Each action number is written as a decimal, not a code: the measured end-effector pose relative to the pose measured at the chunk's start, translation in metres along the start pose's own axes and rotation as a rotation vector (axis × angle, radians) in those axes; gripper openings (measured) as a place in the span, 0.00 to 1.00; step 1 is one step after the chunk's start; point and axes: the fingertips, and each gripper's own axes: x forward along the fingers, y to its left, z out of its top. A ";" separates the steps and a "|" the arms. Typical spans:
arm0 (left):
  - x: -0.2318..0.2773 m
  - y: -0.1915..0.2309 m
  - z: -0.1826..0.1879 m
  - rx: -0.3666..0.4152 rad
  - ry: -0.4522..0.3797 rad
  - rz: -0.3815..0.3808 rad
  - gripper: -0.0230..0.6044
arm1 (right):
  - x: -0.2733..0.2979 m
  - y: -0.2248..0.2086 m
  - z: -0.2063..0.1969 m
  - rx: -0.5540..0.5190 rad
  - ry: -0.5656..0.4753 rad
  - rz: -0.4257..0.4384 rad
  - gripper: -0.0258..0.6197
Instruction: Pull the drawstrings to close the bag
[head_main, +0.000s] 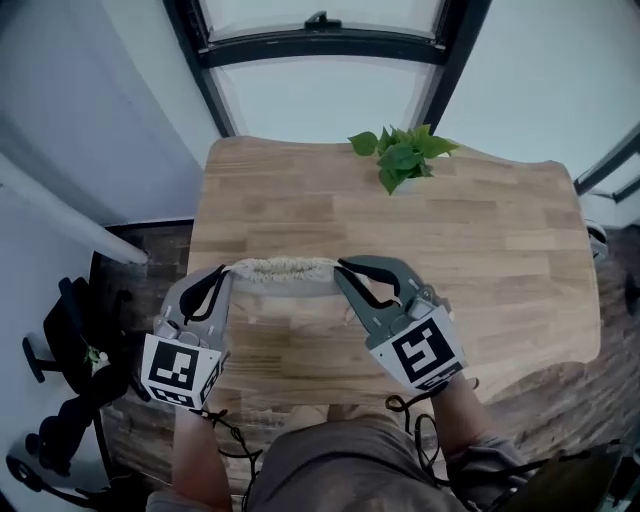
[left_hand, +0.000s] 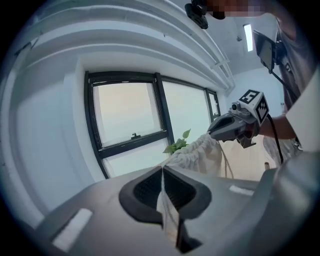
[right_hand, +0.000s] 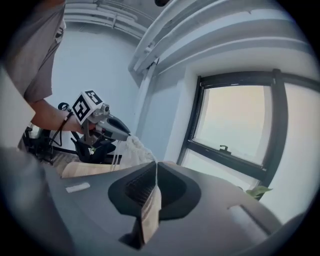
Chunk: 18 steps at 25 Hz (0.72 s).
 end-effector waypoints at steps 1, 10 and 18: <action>-0.004 0.000 0.003 0.002 -0.011 0.007 0.05 | -0.003 -0.001 0.006 0.010 -0.010 -0.006 0.09; -0.044 0.008 0.068 0.064 -0.156 0.015 0.05 | -0.038 -0.004 0.075 0.060 -0.082 -0.156 0.09; -0.062 0.018 0.118 0.083 -0.254 0.043 0.05 | -0.059 -0.012 0.123 0.014 -0.136 -0.250 0.10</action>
